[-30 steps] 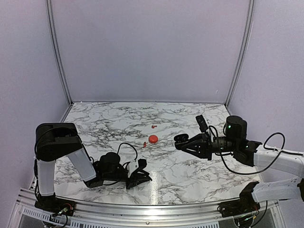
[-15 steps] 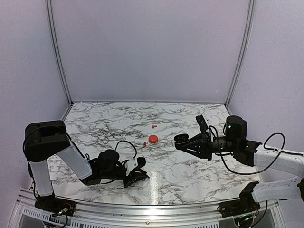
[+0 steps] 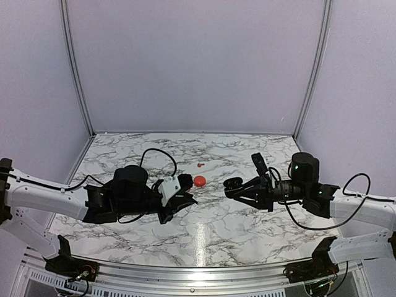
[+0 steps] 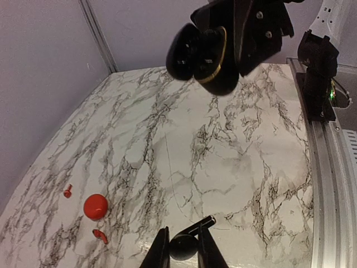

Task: Insert the wireless bluetooth earbuds into the charging case
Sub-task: Pick up the left earbud from the center of the board.

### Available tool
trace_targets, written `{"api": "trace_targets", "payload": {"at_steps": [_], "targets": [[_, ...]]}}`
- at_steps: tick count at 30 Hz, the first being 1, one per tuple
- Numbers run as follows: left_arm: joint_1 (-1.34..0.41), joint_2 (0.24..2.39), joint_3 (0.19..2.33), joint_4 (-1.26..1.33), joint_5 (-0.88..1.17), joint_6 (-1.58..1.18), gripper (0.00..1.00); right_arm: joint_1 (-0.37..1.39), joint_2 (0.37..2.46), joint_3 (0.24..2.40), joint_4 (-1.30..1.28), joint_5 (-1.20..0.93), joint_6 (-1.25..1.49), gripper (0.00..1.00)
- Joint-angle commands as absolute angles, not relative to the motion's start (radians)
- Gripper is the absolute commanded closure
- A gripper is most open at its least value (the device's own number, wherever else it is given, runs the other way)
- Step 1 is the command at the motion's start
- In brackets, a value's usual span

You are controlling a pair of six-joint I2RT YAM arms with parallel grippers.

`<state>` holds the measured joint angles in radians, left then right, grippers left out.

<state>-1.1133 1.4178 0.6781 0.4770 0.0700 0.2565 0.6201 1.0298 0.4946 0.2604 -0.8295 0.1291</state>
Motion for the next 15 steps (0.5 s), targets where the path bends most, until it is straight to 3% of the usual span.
{"api": "trace_targets", "payload": {"at_steps": [1,15], "targets": [[-1.166,1.324,0.815,0.143,-0.14,0.325,0.92,0.693,1.025,0.533,0.261,-0.748,0.079,1.0],[-1.319,1.327,1.074,-0.178,-0.317,0.414,0.92,0.779,0.988,0.468,0.387,-0.704,-0.038,1.0]]}}
